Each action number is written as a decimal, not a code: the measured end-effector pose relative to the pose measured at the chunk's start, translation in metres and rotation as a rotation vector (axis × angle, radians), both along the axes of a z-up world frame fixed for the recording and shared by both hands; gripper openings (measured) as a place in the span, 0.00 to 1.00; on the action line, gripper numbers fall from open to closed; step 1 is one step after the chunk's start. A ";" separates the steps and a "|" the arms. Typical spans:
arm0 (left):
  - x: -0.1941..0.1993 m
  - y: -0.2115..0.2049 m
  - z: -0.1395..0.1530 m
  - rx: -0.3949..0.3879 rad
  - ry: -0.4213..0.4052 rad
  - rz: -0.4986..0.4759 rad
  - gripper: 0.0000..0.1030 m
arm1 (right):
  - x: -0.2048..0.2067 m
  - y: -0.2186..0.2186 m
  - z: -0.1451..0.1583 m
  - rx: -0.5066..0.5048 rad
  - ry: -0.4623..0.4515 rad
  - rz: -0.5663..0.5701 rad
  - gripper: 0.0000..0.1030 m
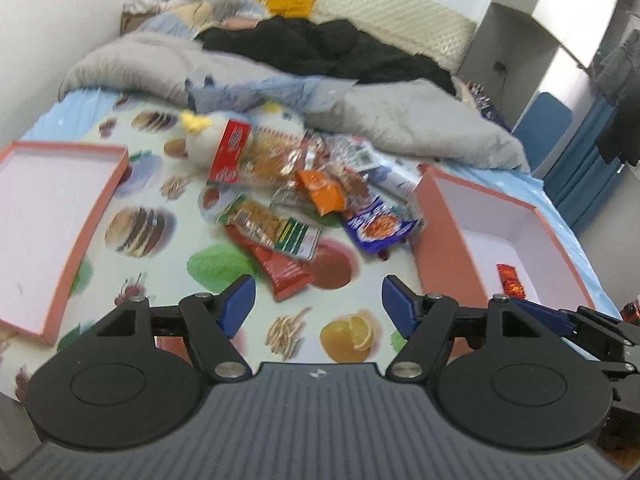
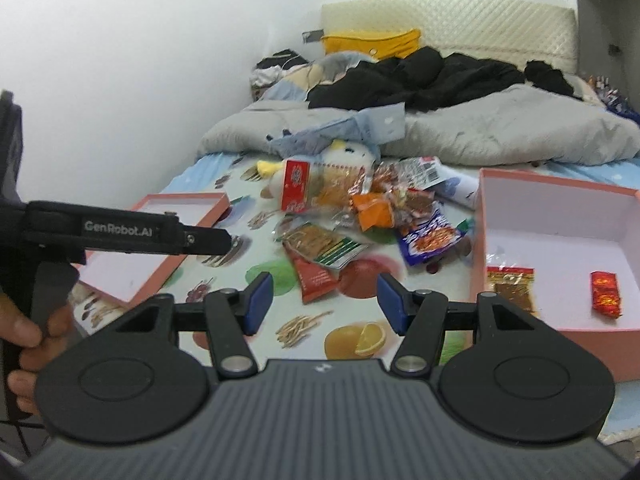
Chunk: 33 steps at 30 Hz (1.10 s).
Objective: Organize snacks
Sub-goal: 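Reach the left tool to the red spicy strip bag while the right tool grasps a green-labelled packet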
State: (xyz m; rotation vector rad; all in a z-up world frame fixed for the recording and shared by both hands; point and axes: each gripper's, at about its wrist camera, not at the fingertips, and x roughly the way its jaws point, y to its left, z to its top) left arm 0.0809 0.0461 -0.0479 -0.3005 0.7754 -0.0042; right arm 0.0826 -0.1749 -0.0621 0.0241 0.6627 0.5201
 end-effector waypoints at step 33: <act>0.180 0.090 -0.169 -0.232 0.230 0.062 0.71 | 0.206 0.051 -0.131 0.098 0.425 -0.014 0.60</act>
